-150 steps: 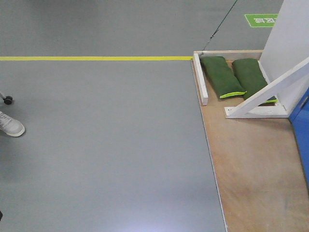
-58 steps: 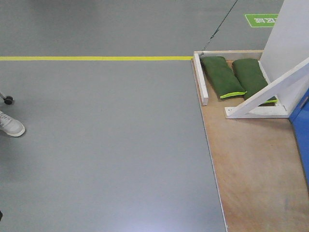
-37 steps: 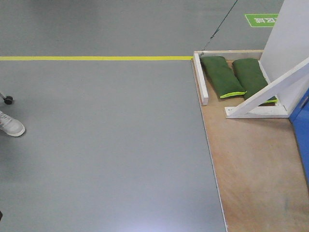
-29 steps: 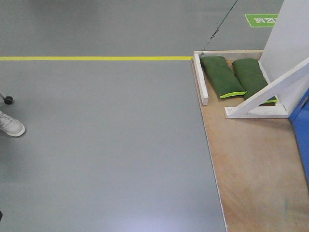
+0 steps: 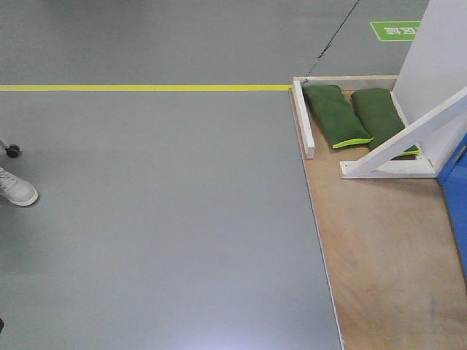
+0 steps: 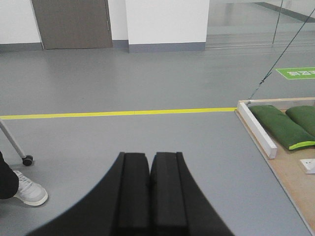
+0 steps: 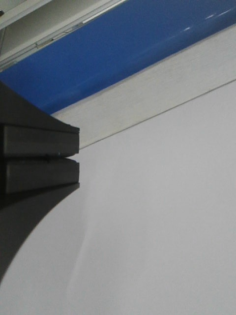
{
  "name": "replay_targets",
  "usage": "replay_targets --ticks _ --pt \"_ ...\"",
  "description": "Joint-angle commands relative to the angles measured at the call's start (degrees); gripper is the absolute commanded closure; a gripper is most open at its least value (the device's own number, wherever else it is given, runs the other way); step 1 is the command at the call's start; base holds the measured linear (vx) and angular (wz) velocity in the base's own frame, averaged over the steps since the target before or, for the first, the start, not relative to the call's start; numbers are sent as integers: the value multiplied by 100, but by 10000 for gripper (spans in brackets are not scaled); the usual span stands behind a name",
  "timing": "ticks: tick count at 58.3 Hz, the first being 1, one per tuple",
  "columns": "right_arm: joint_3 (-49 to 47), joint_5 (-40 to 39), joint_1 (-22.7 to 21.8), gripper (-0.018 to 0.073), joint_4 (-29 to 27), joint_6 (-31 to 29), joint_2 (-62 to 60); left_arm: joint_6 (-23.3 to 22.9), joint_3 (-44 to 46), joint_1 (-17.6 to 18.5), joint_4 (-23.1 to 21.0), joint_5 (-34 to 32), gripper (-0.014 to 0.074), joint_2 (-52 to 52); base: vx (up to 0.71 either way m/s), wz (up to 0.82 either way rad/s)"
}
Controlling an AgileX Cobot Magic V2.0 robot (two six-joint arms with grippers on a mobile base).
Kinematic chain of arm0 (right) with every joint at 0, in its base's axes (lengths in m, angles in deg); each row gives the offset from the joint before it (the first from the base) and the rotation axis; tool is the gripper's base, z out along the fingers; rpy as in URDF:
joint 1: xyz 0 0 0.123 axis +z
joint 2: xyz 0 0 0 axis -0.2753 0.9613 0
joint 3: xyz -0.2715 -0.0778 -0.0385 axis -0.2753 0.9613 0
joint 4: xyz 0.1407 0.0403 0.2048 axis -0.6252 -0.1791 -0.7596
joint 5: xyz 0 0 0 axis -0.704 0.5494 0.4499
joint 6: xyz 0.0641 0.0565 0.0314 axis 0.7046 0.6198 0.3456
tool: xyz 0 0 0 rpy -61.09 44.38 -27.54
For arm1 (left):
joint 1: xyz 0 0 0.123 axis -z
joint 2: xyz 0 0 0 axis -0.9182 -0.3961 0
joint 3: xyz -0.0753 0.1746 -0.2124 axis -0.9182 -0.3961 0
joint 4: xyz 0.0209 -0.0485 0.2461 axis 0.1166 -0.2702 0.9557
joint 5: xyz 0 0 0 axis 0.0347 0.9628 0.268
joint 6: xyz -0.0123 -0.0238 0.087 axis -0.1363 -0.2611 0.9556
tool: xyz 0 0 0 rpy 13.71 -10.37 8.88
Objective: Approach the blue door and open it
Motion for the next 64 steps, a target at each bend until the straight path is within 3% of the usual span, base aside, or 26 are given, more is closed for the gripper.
replay_targets --ticks 1,21,49,64 --pt "-427 -374 0 547 120 -57 -190 -20 152 36 -42 -476 524 66 0 0" --pt "-1048 -246 127 547 127 -62 142 -20 152 36 -42 -476 524 66 0 0" --pt "-1064 -60 643 547 119 -56 -23 -20 152 36 -42 -476 524 66 0 0" --pt "-1064 565 643 547 99 -11 -498 -20 152 36 -42 -476 524 66 0 0"
